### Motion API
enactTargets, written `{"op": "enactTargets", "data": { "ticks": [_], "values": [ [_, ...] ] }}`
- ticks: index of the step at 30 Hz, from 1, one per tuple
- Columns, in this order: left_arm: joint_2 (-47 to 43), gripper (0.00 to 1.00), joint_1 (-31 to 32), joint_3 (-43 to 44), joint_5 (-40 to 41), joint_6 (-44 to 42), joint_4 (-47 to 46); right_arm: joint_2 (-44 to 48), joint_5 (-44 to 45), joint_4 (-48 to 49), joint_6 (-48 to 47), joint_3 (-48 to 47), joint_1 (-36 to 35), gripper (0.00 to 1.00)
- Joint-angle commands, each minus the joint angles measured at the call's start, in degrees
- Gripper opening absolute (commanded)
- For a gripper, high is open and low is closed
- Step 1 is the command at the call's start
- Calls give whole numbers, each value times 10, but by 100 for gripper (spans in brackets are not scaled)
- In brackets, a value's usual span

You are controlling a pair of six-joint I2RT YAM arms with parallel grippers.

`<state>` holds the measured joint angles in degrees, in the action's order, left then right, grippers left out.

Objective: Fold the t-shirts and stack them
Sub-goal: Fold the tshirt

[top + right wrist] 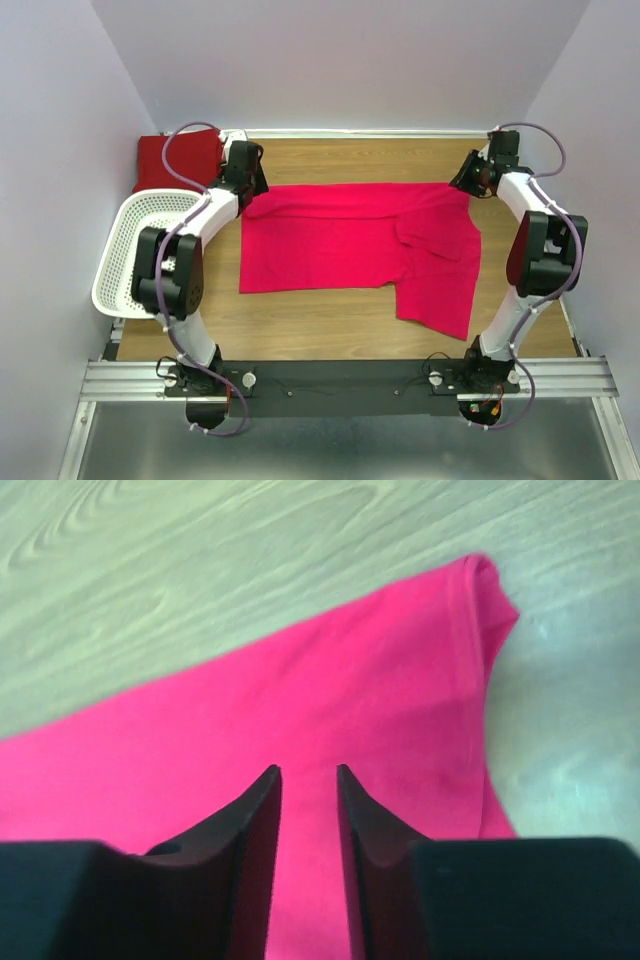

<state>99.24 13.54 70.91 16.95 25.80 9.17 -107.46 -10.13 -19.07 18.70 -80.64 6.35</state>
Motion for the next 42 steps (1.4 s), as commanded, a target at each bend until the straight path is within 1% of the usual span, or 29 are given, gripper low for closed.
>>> {"op": "enactTargets", "data": {
  "ticks": [1,2,4,6,9,11,15,16,18,25,29,30,31,32,33,34,35,37,38,39,40,41,42],
  "values": [
    [75,55,-12,73,-24,15,18,-60,-51,49,53,-21,22,34],
    [108,54,-16,98,-26,12,25,-83,-61,58,58,-32,29,33],
    [151,53,-19,120,-29,8,37,-101,-66,65,62,-42,36,32],
    [173,51,-23,144,-31,6,41,-126,-67,77,69,-51,41,33],
    [203,50,-33,157,-39,7,45,-154,-74,97,89,-51,59,32],
    [220,47,-40,161,-46,14,57,-164,-77,110,105,-48,79,32],
    [235,45,-65,153,-73,26,64,-175,-69,115,122,-33,107,32],
    [235,42,-69,154,-76,26,66,-180,-69,115,124,-28,112,33],
    [240,42,-69,161,-78,23,70,-185,-68,114,125,-25,124,33],
    [263,41,-70,200,-97,18,80,-203,-69,113,104,-43,130,33],
    [261,41,-70,222,-94,25,81,-199,-84,112,92,-59,130,36],
    [252,42,-70,219,-92,30,79,-193,-86,112,91,-60,130,37],
    [231,47,-69,216,-90,37,74,-175,-89,112,86,-58,129,38],
    [218,51,-69,214,-86,40,72,-165,-89,109,84,-56,130,40],
    [205,56,-69,204,-84,44,70,-137,-85,107,79,-52,128,41],
    [189,56,-67,199,-82,45,67,-121,-85,105,77,-48,129,42],
    [157,63,-60,193,-72,46,65,-102,-74,98,75,-34,127,46],
    [122,70,-52,169,-63,46,67,-70,-49,84,68,-21,124,51],
    [87,72,-41,158,-61,45,66,-34,-37,72,64,-8,117,54],
    [67,73,-34,132,-56,45,66,-17,-22,44,61,0,112,56],
    [46,75,-26,115,-53,45,66,4,8,29,55,12,107,56],
    [5,76,-9,80,-43,44,67,41,18,5,54,36,94,57],
    [-18,77,2,57,-38,44,67,63,25,-5,52,53,86,57]
  ]
}}
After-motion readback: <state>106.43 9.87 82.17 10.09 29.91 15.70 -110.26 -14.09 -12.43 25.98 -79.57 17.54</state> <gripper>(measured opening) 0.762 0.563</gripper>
